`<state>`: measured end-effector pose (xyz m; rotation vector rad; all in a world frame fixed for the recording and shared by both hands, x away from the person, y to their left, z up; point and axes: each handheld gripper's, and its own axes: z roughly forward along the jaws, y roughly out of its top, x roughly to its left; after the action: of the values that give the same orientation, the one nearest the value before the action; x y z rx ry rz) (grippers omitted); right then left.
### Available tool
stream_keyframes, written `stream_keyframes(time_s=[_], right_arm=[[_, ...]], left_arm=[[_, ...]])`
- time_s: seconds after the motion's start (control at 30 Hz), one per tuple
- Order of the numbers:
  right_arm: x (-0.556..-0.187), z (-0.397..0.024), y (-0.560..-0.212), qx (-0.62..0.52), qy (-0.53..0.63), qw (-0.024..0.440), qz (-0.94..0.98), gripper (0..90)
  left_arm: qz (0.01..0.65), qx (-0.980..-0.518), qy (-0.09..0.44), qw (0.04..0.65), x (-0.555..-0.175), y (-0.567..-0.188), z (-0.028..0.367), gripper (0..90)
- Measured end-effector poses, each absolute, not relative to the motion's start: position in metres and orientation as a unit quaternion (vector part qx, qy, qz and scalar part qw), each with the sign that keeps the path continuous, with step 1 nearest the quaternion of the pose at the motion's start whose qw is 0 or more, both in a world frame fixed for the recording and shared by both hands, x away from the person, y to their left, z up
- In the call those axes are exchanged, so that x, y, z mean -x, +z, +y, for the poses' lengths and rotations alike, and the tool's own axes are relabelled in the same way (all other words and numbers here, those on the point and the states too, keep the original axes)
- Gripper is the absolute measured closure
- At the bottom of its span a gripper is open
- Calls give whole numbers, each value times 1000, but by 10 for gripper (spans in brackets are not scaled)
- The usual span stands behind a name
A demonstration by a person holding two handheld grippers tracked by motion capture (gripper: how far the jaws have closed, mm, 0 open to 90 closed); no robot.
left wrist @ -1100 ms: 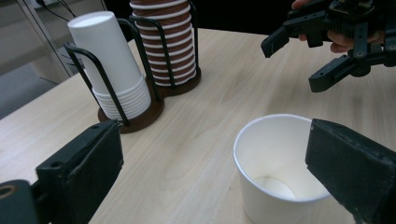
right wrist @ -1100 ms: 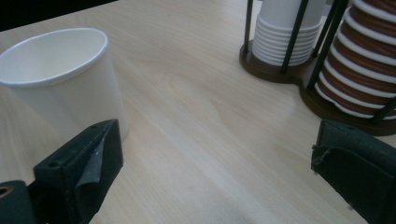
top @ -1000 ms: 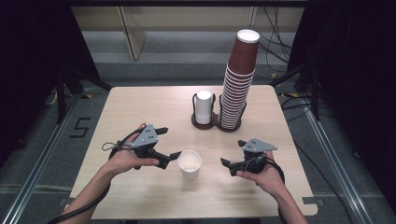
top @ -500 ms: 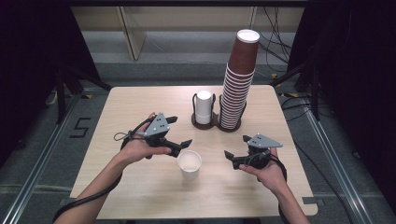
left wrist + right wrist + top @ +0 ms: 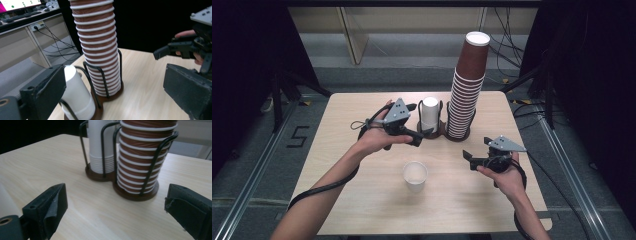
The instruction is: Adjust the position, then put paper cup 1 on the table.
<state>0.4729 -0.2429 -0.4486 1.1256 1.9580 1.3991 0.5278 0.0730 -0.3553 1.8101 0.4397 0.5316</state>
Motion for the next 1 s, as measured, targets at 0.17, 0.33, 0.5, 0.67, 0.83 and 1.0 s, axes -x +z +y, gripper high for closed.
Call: stream_keyframes(time_s=[0.17,0.33,0.5,0.67,0.83,1.0], right_arm=[[-479,-247,-441,-411,512,248,713,52],[-485,-244,-435,-407,514,256,710,52],[-493,-241,-430,-404,521,262,705,52],[-495,-241,-426,-412,519,267,699,52],[-506,-245,-418,-412,527,275,690,52],[-513,-247,-404,-412,530,293,680,51]], left_arm=[[191,-762,231,574,-538,-348,60,40],[194,-757,232,579,-544,-341,50,40],[190,-758,231,580,-554,-334,39,40],[191,-750,231,590,-565,-324,27,40],[193,-743,231,598,-578,-314,10,41],[197,-730,233,612,-589,-302,-8,41]])
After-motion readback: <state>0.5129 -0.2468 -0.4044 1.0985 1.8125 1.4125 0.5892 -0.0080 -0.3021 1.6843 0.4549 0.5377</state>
